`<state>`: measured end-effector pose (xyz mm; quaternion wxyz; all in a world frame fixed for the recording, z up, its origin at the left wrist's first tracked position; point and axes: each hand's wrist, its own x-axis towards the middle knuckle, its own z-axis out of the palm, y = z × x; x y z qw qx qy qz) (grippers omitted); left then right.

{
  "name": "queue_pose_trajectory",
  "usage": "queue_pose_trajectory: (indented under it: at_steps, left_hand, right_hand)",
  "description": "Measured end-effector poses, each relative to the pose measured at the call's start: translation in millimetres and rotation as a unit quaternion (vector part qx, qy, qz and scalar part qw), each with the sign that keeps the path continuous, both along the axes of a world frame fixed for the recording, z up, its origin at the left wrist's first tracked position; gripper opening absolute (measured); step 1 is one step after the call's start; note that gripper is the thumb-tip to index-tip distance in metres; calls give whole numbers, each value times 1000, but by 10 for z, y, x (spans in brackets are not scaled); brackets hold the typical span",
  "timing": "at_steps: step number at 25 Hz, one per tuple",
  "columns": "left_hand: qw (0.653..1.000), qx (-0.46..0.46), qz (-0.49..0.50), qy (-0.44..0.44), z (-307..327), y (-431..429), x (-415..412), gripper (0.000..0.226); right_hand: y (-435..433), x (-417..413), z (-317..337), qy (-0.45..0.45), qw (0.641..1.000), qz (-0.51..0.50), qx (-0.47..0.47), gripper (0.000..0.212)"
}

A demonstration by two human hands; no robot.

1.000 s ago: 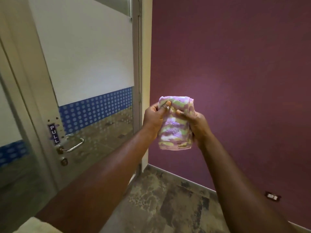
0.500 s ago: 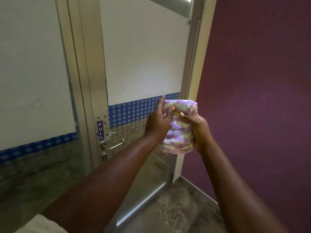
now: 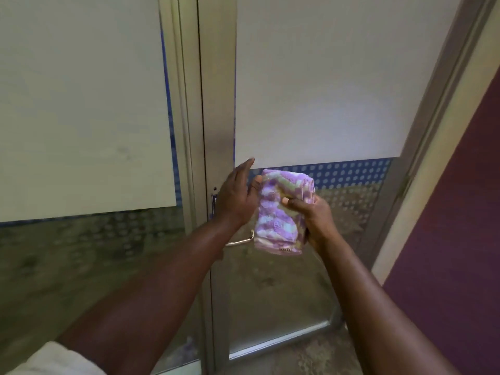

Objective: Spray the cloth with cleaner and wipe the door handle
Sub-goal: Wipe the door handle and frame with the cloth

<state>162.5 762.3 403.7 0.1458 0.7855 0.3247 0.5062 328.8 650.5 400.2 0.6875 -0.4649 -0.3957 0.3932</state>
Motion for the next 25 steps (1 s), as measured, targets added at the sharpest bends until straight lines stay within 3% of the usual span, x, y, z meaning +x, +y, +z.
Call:
queue_pose_trajectory:
  at_steps: [7,13,18,22,25]
  left_hand:
    - [962,136,160,176,3,922,-694,65]
    - [906,263,180,277,126,1482,-751,68]
    - [879,338,199,272,109,1760,-710,65]
    - [888,339,219,221,61,1813,-602,65]
    - [889,341,223,208,51,1845,-576,64]
  right_hand:
    - [595,-53,-642,-10,997,-47,-63,23]
    - [923,-171,-987,-31,983,-141,-116,12]
    - [1174,-406,-976,-59,970,-232,-39,19]
    - [1423,-636,-917,-116,936,-322,82,24]
    - [1667,-800,-922,-191,918,-329,110,33]
